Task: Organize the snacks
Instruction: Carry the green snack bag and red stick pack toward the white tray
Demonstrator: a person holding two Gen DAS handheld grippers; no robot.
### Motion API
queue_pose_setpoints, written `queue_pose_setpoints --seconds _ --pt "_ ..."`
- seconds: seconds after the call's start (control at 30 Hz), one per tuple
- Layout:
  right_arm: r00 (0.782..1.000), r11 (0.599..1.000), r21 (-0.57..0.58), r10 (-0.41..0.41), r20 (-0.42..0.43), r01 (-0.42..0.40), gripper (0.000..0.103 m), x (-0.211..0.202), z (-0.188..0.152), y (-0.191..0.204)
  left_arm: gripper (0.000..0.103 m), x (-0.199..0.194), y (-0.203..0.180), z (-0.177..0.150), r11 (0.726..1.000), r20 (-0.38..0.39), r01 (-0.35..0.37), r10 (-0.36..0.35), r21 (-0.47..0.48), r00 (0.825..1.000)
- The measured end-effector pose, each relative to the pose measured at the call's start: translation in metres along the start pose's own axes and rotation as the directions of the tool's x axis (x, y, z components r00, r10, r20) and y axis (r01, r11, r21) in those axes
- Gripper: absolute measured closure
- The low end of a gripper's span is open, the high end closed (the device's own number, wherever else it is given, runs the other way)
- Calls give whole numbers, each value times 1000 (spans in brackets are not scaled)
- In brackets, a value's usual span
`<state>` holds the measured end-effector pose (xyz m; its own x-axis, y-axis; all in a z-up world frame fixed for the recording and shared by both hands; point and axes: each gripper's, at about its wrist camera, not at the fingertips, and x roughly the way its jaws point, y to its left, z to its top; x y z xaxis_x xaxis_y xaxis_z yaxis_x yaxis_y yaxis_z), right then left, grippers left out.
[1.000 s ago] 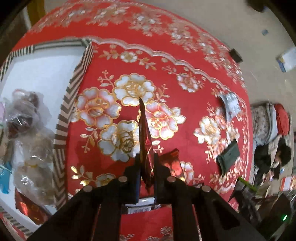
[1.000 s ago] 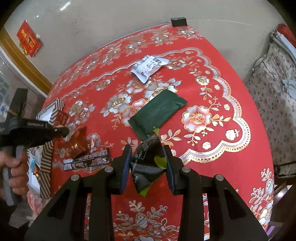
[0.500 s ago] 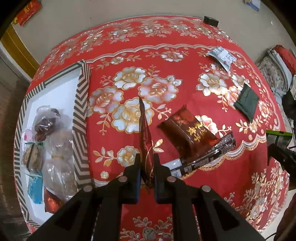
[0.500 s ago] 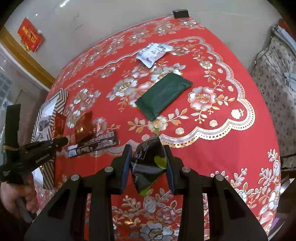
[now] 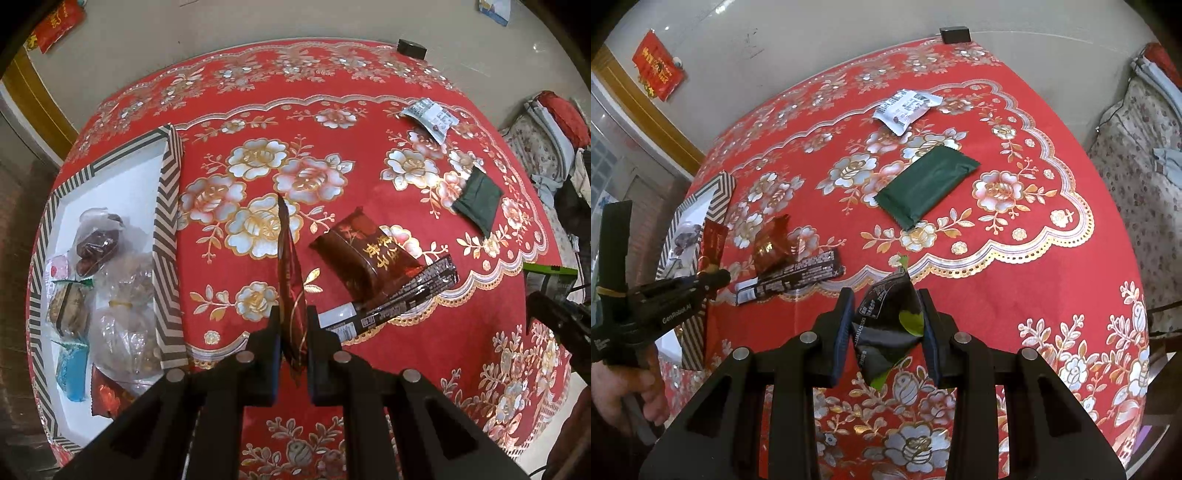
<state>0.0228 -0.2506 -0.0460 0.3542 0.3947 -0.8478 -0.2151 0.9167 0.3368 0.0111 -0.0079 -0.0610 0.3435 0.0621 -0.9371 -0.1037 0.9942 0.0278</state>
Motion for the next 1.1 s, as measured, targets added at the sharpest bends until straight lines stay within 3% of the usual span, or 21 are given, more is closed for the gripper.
queue_pose_setpoints --seconds 0.83,1.1 --pt "999 999 -17 -32 13 32 70 -5 -13 46 90 -17 34 -4 998 59 59 -59 10 996" --pt "1000 995 -96 6 -1 -6 70 9 -6 100 90 -31 74 -4 999 126 47 -43 -25 991"
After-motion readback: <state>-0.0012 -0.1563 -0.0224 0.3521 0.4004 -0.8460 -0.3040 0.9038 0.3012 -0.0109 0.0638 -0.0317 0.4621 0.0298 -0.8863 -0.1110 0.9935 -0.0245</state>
